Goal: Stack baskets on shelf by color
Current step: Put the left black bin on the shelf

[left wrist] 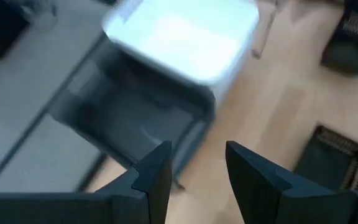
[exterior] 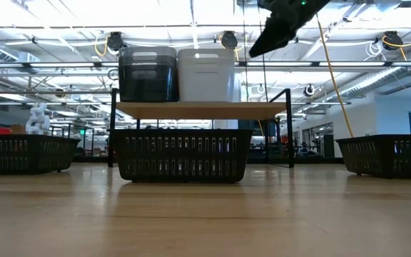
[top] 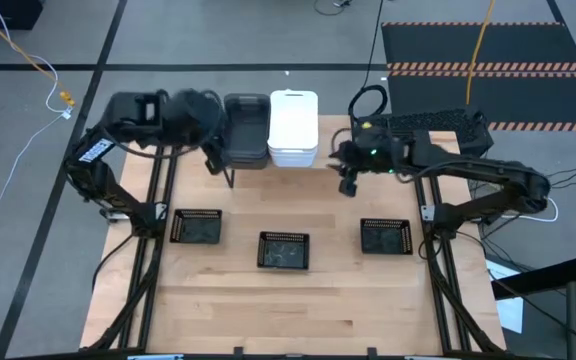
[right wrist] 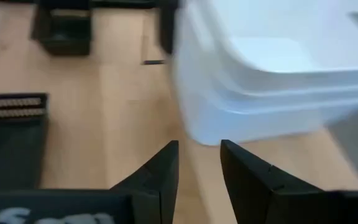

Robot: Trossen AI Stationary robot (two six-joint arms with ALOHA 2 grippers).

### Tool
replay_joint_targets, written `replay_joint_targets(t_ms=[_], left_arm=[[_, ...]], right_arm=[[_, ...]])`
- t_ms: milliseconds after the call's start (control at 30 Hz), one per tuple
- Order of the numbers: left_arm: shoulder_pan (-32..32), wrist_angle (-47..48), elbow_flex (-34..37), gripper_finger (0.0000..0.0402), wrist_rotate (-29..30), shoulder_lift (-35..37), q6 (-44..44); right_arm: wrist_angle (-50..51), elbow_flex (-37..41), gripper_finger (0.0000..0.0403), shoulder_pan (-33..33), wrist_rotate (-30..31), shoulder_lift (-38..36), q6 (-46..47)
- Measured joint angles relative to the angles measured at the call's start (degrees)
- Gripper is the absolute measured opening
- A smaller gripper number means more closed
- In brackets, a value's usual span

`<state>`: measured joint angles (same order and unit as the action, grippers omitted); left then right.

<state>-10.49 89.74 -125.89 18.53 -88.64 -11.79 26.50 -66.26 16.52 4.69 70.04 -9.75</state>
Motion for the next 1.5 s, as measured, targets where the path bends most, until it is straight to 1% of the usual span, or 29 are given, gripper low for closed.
replay_joint_targets(t_ms=[67,167,200,267,333,400,500,600,667,700,767,867,933,1033,1367,1500], left_arm=[[1.88,0.02,7.09,0.0152,-0.51,1.94,-2.50],[5.04,0.01,20.57,0.0152,-1.08,5.51,-8.64],[6.36,0.17,25.42,0.0152,-2.09,7.12,-11.00],[9.07,-0.23,34.64,0.0152,-6.28,9.93,-15.88],[12.40,-3.21,43.20,0.0152,-10.09,12.37,-22.87],[14.95,-7.93,50.43,0.0152,-11.48,13.98,-31.65],[16.72,-19.19,59.77,0.0152,-11.08,15.84,-44.00],[17.12,-34.01,68.16,0.0152,-9.87,15.23,-50.20],[16.94,-40.64,72.79,0.0152,-9.32,13.54,-54.08],[16.67,-42.28,74.62,0.0152,-9.21,12.58,-56.50],[16.11,-40.91,76.73,0.0152,-9.32,10.61,-61.06],[15.92,-37.34,77.05,0.0152,-9.26,8.76,-65.14],[15.93,-35.48,76.85,0.0152,-9.31,8.41,-65.37],[16.35,-36.21,76.81,0.0152,-9.36,8.14,-65.88],[17.28,-32.91,76.79,0.0151,-9.49,7.19,-68.88],[17.28,-31.86,76.79,0.0131,-9.91,7.21,-69.40]], right_arm=[[1.45,0.00,0.0111,1.71,-0.02,-2.31,0.56],[3.72,0.17,0.0111,3.26,-0.27,-5.37,2.38],[3.77,0.65,0.0111,3.43,-0.25,-6.43,2.93],[3.55,2.37,0.0111,3.40,-0.33,-8.45,3.95],[2.20,4.38,0.0111,3.40,-0.38,-10.26,5.55],[-0.26,6.83,0.0111,3.24,-0.52,-11.68,7.51],[-4.70,10.90,0.0111,3.25,-0.97,-13.21,10.58],[-9.75,14.69,0.0111,3.29,-3.24,-14.13,13.22],[-12.14,16.33,0.0111,3.29,-3.63,-14.33,14.62],[-12.33,16.66,0.0112,3.29,-4.16,-14.40,15.22],[-12.00,16.83,0.0111,3.24,-5.05,-14.25,15.75],[-11.60,16.83,0.0111,3.25,-6.29,-14.36,15.97],[-12.00,16.83,0.0111,3.25,-6.47,-14.44,15.88],[-11.88,16.83,0.0111,3.25,-6.50,-14.52,15.08],[-11.51,16.83,0.0112,3.27,-6.51,-14.51,13.79],[-11.43,16.83,0.0111,3.27,-6.52,-14.51,13.39]])
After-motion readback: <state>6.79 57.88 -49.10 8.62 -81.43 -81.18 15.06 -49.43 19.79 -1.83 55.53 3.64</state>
